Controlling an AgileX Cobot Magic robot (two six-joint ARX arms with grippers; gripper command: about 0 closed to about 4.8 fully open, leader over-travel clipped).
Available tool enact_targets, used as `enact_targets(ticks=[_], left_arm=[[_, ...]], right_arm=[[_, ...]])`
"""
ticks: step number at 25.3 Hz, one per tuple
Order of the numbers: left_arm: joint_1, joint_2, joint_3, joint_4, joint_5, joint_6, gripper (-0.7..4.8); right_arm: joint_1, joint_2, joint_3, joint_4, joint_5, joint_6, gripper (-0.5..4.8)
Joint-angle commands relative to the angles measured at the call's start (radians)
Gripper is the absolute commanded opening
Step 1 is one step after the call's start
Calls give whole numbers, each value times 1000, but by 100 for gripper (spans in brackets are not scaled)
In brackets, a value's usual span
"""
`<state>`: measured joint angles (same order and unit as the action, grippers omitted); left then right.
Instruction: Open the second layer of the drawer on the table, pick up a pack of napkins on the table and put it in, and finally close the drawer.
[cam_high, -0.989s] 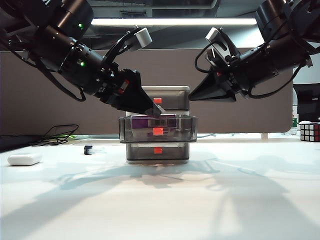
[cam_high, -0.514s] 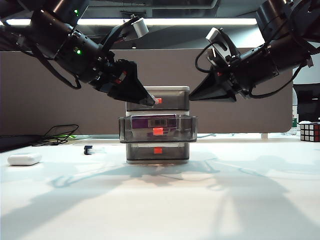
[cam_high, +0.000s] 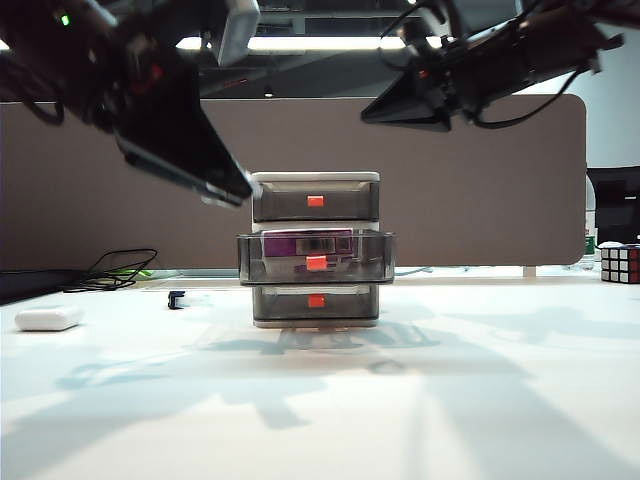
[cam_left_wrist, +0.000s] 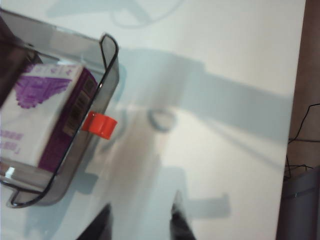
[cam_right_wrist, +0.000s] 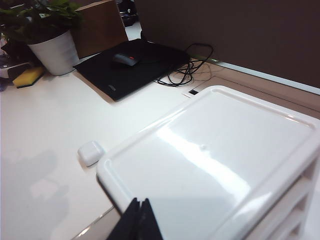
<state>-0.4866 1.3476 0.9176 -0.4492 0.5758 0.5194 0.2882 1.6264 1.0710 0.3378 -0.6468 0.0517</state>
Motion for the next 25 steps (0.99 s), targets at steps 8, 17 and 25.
enact_targets(ticks=[8, 17, 25], left_arm=[[2, 198, 1, 232, 34, -84, 51], [2, 254, 1, 399, -20, -92, 46], [2, 301, 1, 576, -160, -136, -4]], right_arm=[[47, 166, 155, 1, 20, 4, -4], [51, 221, 161, -47, 70, -2, -4], [51, 222, 161, -68, 71, -5, -4]])
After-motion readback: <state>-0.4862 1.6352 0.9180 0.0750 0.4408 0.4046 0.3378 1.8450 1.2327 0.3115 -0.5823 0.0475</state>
